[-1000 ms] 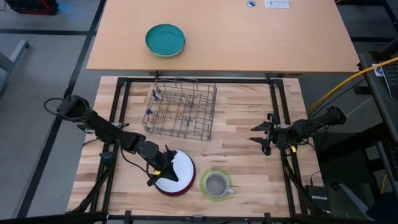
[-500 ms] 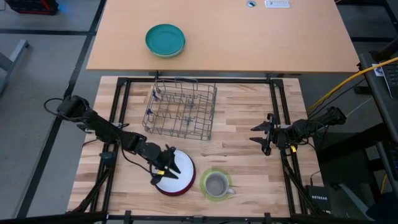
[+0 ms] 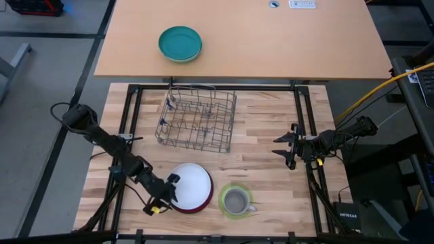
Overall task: Sort dishes
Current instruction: Put the white plate in the dish rack
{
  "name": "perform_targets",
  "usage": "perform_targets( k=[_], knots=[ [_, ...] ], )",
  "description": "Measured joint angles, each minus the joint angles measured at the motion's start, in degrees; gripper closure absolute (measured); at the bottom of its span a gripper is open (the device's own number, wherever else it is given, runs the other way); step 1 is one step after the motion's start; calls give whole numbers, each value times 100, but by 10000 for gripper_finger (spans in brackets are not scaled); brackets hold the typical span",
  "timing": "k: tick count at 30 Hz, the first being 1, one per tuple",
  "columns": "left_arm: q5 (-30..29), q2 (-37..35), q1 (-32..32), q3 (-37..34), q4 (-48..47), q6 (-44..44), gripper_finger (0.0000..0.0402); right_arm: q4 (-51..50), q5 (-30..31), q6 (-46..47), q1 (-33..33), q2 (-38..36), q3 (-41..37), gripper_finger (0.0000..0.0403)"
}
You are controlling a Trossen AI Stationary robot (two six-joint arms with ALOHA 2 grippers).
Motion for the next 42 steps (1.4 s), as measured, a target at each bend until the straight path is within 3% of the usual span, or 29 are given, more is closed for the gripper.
perform_targets(
  k=[10,28,42],
  knots=[
    [-514,0,-149,0,-547,627,249,-4,0,2,0,0,-1,205],
    [-530,0,-147,0,-855,1036,252,-2,0,0,0,0,1,205],
    [-506,0,-145,0,-820,989,374,-2,0,2,-2,0,-1,205]
  ],
)
